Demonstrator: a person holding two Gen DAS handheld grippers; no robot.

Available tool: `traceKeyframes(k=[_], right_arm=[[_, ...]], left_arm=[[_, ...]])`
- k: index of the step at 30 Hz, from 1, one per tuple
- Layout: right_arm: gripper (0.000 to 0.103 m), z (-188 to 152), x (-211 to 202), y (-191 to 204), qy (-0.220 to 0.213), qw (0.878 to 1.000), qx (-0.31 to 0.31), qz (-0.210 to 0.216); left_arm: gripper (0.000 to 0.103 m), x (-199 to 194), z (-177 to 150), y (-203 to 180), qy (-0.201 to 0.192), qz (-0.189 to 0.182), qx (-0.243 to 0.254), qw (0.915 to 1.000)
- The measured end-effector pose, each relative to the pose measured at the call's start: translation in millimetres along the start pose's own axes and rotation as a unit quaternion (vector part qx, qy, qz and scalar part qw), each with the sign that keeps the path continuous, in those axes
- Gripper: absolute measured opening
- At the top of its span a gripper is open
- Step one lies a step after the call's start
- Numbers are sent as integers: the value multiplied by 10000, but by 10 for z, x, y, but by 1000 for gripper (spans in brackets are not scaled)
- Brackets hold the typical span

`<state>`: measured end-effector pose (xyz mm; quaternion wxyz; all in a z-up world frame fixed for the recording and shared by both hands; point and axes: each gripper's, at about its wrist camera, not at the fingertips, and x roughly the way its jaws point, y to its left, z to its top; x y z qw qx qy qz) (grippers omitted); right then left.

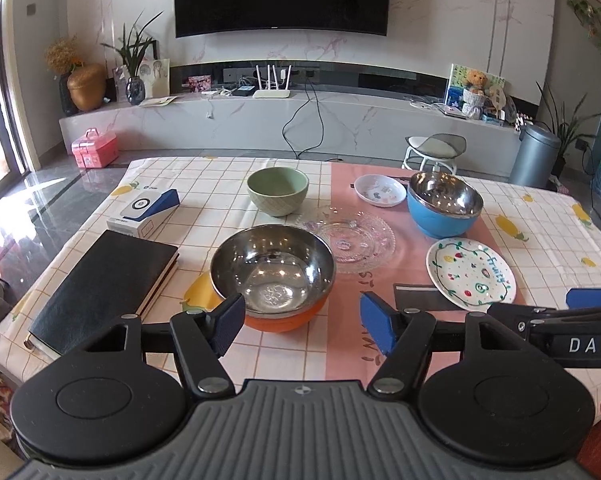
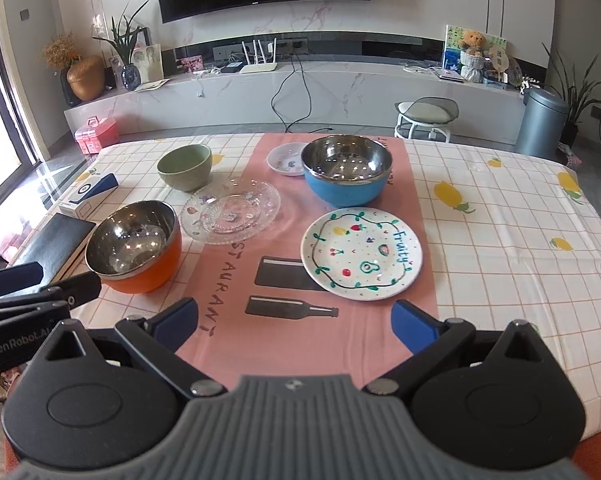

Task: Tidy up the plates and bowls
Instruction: 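Reach the left tool to the orange steel bowl rim and close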

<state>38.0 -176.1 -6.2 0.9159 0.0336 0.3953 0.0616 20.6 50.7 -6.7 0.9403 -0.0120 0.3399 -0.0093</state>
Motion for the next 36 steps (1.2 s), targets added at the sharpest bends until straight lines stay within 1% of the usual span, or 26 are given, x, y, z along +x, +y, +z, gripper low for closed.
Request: traceKeyframes(k=[2,4,7,8,10,13,15,16,17,18,19,22,23,25,26,28,30,34,36], right_arm=[[100,65,100,77,68,9998,26,157],[100,112,185,155,8,9996,81,271],[100,167,269,259,-199,9989,317,266],[100,192,304,290,-265,9985,418,253],[100,252,392,360,-245,9981,505,257],[100,345,569,472,-87,9977,603,281],[100,403,688,558,37,9979,591,262],[98,430,757,610,76,9982,529,288],[94,454,812,666,104,9985,445,285],[91,475,873,732,144,9990,325,275],[91,497,929,788,181,9992,213,280],[91,548,1104,907,358,9989,-8,289],[91,559,1153,934,398,9988,1,297],[91,575,1248,966,451,9984,9,346],[91,583,1296,973,488,9981,28,374],[86,594,1390,982,606,9975,76,360],[80,592,1479,965,773,9962,156,382],[76,583,1642,954,1042,9934,306,368],[67,570,1717,961,1178,9914,375,434]], left_arm=[[76,26,69,193,14,-85,-273,9996],[73,43,119,321,-40,-148,-358,9992],[73,99,181,476,-122,-114,-419,9990],[73,123,198,531,-145,-159,-486,9986],[73,168,232,609,-200,-176,-574,9980],[73,268,287,684,-314,14,-546,9980],[73,366,314,734,-311,174,-604,9975],[70,422,322,767,-272,189,-693,9970],[69,480,331,806,-202,183,-800,9964],[64,546,339,853,-100,180,-927,9955],[61,604,341,895,-22,178,-1012,9947],[59,751,346,1003,163,175,-1223,9922],[59,794,342,1033,195,184,-1266,9916],[59,896,353,1086,336,89,-1317,9907],[59,938,341,1107,430,21,-1428,9888],[59,1017,324,1153,577,-49,-1628,9850],[59,1098,315,1156,698,-70,-1666,9835],[57,1237,282,1145,906,-79,-1676,9816],[54,1303,258,1152,992,-64,-1721,9801]])
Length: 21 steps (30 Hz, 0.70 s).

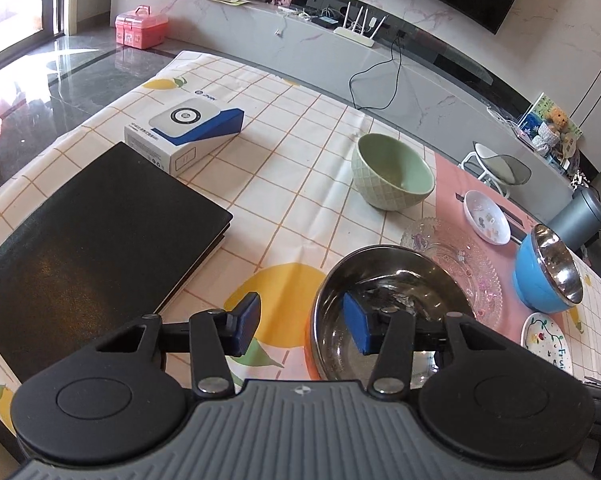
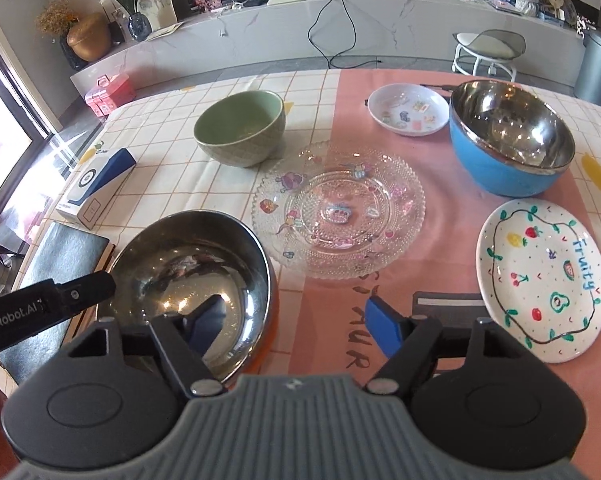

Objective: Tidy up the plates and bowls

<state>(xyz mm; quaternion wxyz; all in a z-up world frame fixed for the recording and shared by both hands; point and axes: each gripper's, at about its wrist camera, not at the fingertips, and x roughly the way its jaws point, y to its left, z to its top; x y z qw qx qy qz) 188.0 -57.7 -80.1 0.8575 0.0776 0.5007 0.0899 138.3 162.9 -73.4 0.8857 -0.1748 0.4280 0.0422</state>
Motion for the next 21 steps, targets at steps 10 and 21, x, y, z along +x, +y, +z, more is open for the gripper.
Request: traceKeyframes(k=[10,21], right_arm=[[27,-70,122,-12,280,9987,236,342],[16,-100,-34,-9,293,9981,292,453]], left_arm=[[12,145,-39,-58,353,18,-56,9994],[7,-88,-117,-187,265,113,101,9995]])
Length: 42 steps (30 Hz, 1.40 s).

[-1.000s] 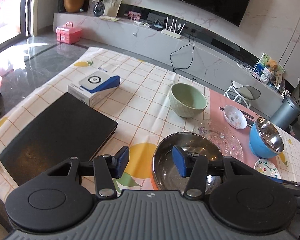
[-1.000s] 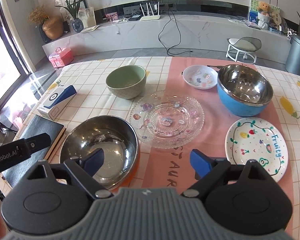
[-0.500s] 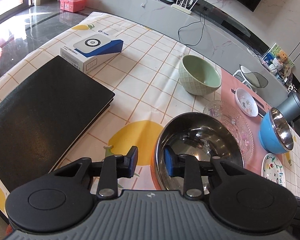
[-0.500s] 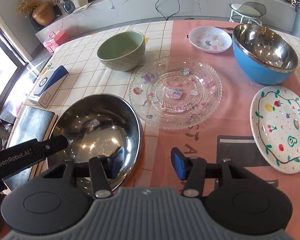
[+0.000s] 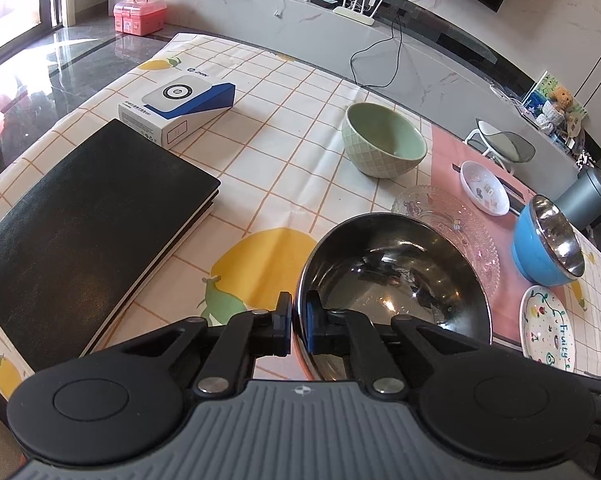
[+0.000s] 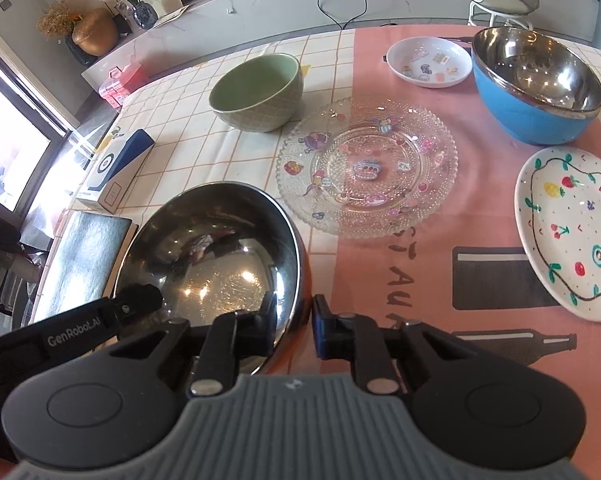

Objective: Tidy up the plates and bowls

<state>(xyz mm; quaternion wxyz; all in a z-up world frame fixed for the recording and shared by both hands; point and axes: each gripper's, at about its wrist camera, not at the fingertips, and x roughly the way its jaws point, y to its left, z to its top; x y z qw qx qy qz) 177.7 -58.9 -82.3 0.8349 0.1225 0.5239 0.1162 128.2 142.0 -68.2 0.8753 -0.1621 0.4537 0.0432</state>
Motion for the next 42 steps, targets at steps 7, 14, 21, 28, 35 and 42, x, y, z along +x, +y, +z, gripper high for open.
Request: traceKeyframes(k=[7,14,21,28,35,42], right_arm=[[16,-119,-388,-136,-70,9998,147,136],[15,-336,-726,-385,-40,9985,425,332],[15,-528,-921,-588,-151,9982,530,230],[14,-705,-925,-825,-24,9977,671,127],[14,-766,-835,-1010,114,9961,875,11],[13,-740,-716,-1085,180,9947,1008,-36]], left_arm=[[8,-343,-153,-156,-89,-110,12,9999],[8,-579,-387,-317,-121,-239,90,9996],[9,-601,-662,-448,71,-369,199,9991],[9,-517,-828,-569,267,-411,311,9983],[9,-358,-920,-656,400,-422,356,9977],[9,-248,-873,-722,404,-360,406,9977]])
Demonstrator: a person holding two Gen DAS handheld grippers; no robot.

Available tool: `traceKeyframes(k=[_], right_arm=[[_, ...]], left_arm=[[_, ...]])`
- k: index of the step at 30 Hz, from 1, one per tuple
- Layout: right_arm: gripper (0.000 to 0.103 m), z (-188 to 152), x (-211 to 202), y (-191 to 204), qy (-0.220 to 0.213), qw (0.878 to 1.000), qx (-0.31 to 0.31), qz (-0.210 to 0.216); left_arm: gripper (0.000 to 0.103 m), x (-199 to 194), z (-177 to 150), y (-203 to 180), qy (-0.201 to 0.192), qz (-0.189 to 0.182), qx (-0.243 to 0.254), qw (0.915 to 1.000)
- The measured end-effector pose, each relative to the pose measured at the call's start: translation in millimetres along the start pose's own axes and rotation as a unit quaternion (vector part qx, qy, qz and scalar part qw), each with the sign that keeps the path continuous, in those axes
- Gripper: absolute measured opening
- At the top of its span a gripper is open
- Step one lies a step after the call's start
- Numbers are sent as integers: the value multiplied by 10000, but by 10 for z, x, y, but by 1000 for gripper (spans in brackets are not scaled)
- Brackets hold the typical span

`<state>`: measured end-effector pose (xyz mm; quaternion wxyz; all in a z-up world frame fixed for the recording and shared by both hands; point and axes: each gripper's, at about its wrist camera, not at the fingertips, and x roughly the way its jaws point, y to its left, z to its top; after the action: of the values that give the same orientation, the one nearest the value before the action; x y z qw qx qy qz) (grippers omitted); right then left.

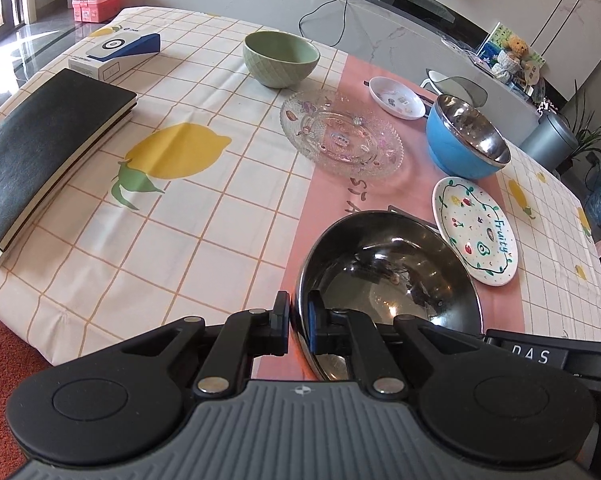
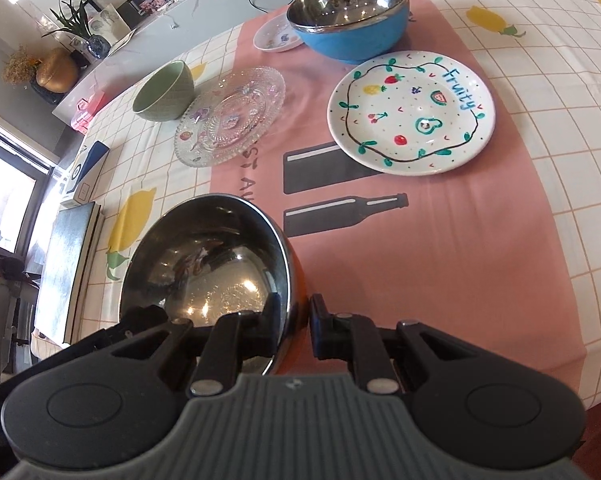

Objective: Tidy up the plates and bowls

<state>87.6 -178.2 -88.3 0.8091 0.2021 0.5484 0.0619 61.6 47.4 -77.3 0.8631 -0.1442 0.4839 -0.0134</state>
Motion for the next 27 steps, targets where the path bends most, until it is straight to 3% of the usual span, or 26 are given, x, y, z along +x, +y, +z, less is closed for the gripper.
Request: traceKeyframes(k=[11,13,15,18,27], right_arm=[[13,3,93,31,45,10000,-75,-35],[15,10,86,30,48,10000,-85,-16],[19,7,64,37,35,9999,-110,-11],[39,4,19,74,-97,9995,-273,-151],[50,39,-201,94,-419,9983,-366,-181]], left_arm=[[8,78,-7,40,106,103,24,9999],[12,89,2,46,145,121,-10,9998],[19,91,11,53,159,152,-26,9998],[30,53,22,81,96,102,-115,9998],[44,-235,159,53,-406,56,-60,9991]])
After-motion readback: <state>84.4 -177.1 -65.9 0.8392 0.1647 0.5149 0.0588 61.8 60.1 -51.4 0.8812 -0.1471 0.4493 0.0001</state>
